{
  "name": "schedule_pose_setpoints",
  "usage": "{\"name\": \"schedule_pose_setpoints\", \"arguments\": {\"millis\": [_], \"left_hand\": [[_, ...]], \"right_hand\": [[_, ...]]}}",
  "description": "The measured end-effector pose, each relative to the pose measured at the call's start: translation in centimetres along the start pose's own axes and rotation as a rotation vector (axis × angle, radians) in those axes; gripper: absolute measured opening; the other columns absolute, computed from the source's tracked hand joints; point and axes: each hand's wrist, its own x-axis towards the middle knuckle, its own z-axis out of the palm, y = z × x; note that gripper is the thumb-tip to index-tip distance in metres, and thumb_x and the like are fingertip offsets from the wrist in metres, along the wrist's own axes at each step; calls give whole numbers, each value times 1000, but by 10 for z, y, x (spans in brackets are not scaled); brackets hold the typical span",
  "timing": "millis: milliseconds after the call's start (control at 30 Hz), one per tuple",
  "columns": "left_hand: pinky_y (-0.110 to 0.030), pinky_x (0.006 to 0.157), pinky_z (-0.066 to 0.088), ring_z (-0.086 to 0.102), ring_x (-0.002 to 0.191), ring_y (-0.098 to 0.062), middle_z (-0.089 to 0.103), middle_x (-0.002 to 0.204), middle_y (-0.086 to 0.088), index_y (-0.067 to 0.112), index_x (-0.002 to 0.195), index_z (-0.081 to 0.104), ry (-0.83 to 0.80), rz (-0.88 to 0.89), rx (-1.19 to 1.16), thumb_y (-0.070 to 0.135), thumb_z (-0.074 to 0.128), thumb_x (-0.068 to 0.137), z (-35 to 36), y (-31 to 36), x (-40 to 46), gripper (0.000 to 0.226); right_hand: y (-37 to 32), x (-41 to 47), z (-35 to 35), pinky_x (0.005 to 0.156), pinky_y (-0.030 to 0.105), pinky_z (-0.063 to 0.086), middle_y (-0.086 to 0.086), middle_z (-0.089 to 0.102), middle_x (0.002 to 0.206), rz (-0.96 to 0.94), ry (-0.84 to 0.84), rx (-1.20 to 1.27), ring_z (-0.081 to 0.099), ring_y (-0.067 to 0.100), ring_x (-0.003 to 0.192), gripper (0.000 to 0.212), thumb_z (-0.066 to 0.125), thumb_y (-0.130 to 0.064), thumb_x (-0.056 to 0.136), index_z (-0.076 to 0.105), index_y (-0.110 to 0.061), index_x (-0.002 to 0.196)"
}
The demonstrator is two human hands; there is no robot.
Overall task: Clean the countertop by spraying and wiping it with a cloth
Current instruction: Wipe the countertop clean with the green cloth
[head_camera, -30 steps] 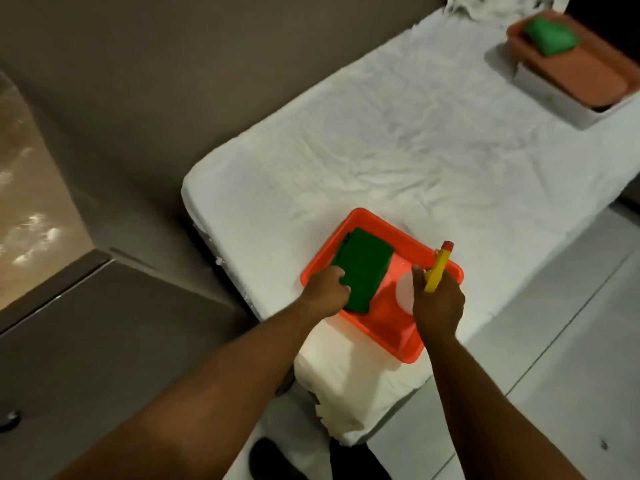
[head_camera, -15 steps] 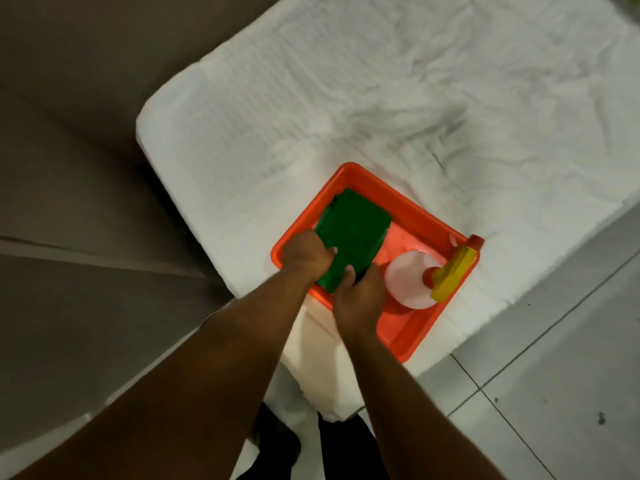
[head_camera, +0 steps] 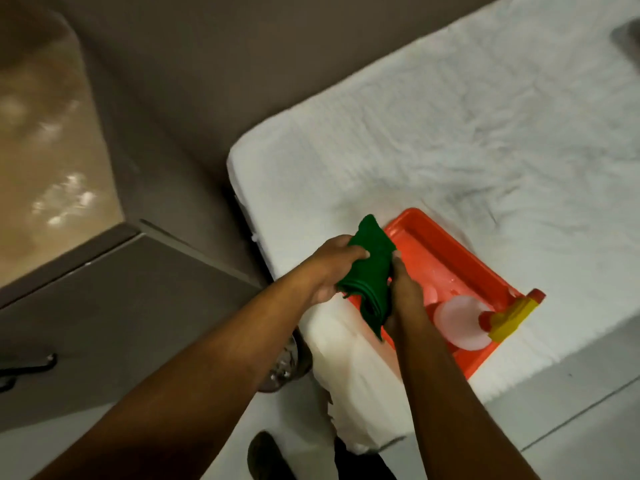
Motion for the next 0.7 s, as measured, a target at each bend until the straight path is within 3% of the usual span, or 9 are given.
{"name": "schedule_pose_setpoints", "arguments": {"millis": [67, 133, 233, 333, 400, 467, 567, 700], "left_hand": [[-38, 70, 55, 68, 78, -25, 70, 92, -13, 13, 108, 60, -84, 74, -72, 5, 53, 89, -23, 16, -33, 22], [-43, 83, 54, 69, 86, -28, 71, 97, -13, 12, 110, 60, -143, 147, -113, 1, 53, 88, -52, 29, -68, 26], [-41, 82, 57, 69, 90, -27, 71, 101, -12, 15, 110, 61, -34, 274, -25, 1, 55, 87, -100, 38, -120, 28], [-35, 72, 58, 69, 83, -19, 70, 96, -4, 20, 111, 59, 242, 437, 191, 9, 58, 85, -150, 38, -170, 28], [-34, 68, 58, 69, 79, -16, 70, 92, 1, 24, 104, 60, 337, 526, 212, 22, 64, 81, -190, 35, -204, 24], [-36, 73, 59, 71, 82, -18, 74, 93, 1, 23, 102, 65, 297, 554, 107, 38, 72, 73, -231, 31, -235, 33], [-34, 75, 59, 72, 89, -23, 76, 97, -6, 15, 106, 71, 60, 536, -151, 49, 72, 77, -291, 28, -274, 45], [-44, 91, 53, 67, 104, -31, 71, 111, -16, 10, 115, 68, -47, 586, -394, 47, 68, 81, -363, 15, -314, 50]], "right_hand": [[-1, -29, 21, 62, 39, 60, 16, 77, 88, 69, -190, 77, 74, 30, 73, 54, 53, -55, 93, 64, -9, 117], [1, -57, 46, 81, 44, 59, 19, 71, 114, 67, -353, 113, 71, 33, 99, 62, 43, -59, 95, 60, -10, 129], [7, -102, 94, 104, 54, 44, 22, 62, 131, -31, -456, 77, 60, 38, 120, 55, 42, -46, 99, 56, -6, 134], [19, -153, 145, 99, 58, 47, 29, 63, 125, -193, -444, -23, 62, 44, 113, 39, 46, -21, 100, 55, 2, 130], [35, -187, 176, 98, 60, 47, 31, 63, 121, -298, -444, -63, 62, 46, 111, 33, 47, -10, 99, 55, 3, 128], [55, -222, 205, 92, 57, 52, 29, 67, 116, -364, -490, -83, 66, 43, 104, 29, 48, -7, 97, 57, 1, 123], [86, -268, 249, 80, 48, 60, 22, 72, 103, -422, -621, -119, 71, 32, 90, 21, 49, -4, 94, 61, -4, 112], [129, -314, 310, 90, 51, 54, 22, 71, 107, -430, -776, -186, 69, 34, 96, 23, 47, -4, 94, 62, -5, 111]]}}
